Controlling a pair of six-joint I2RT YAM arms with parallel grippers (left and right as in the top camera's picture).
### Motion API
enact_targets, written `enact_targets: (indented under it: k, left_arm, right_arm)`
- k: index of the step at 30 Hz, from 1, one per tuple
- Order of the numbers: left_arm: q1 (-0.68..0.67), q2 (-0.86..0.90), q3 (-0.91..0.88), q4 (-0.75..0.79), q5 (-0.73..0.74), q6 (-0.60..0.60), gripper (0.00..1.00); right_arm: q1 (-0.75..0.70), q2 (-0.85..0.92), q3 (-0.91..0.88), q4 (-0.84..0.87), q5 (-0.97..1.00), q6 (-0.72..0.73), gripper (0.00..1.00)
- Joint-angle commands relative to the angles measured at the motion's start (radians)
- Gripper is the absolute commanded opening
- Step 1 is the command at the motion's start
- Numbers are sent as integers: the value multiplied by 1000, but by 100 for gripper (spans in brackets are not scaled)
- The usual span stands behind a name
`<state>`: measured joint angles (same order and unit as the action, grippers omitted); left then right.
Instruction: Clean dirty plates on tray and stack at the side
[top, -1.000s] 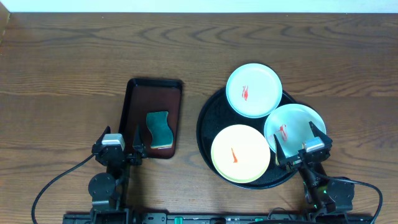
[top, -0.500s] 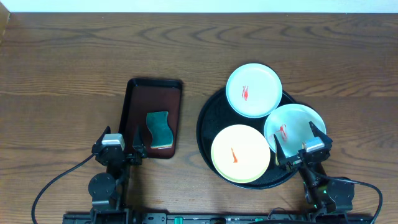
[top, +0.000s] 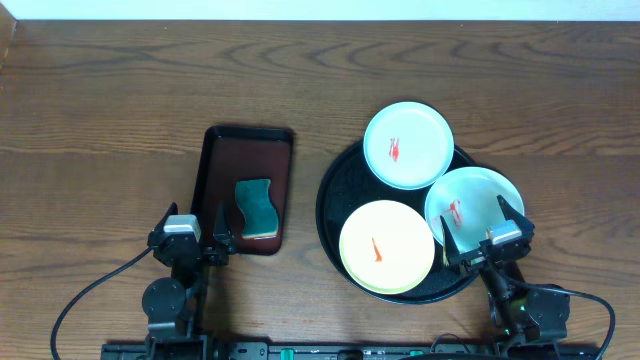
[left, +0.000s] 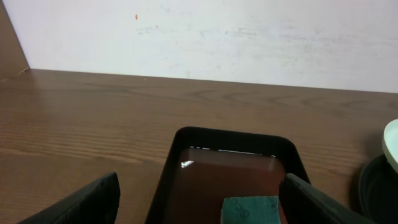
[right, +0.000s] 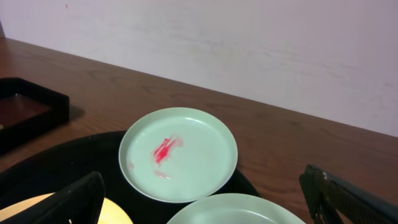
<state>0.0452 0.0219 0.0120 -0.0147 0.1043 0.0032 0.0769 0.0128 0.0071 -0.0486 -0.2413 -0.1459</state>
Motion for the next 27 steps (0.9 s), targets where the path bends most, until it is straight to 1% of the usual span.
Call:
enact_targets:
  k: [1,7,9,10,12,16,20,23,25,27]
  left_arm:
    - [5,2,-8,-45,14,-4,82]
    - [5,2,-8,-45,28,-10,83]
    - [4,2,-7,-44,62,-56,82]
    - [4,2,-7,-39,84,-95,82]
    - [4,2,-7,-16,133,-134,83]
    - [4,2,10,69,256,-140,82]
    - [4,9,88,72,262,-140,82]
    - [4,69,200,16,262,-140,82]
    - [4,144,303,-71,262,-140,83]
    - [4,243,430,-183,262,-140,83]
  right_arm:
    - [-6,-2,-2,-4,9,-13,99]
    - [-6,-2,-2,-4,-3,16,99]
    - [-6,-2,-2,-3,-11,42,99]
    - [-6,-2,-2,-3,-25,60,99]
    - [-6,-2,-2,5,-87,95,99]
    - [-6,-2,19,15,-219,97,99]
    - [-6,6,113,-10,-265,79,99]
    - [-6,54,232,-53,-264,40,99]
    - [-6,116,323,-92,-264,40,99]
    - [-6,213,439,-167,-264,46,99]
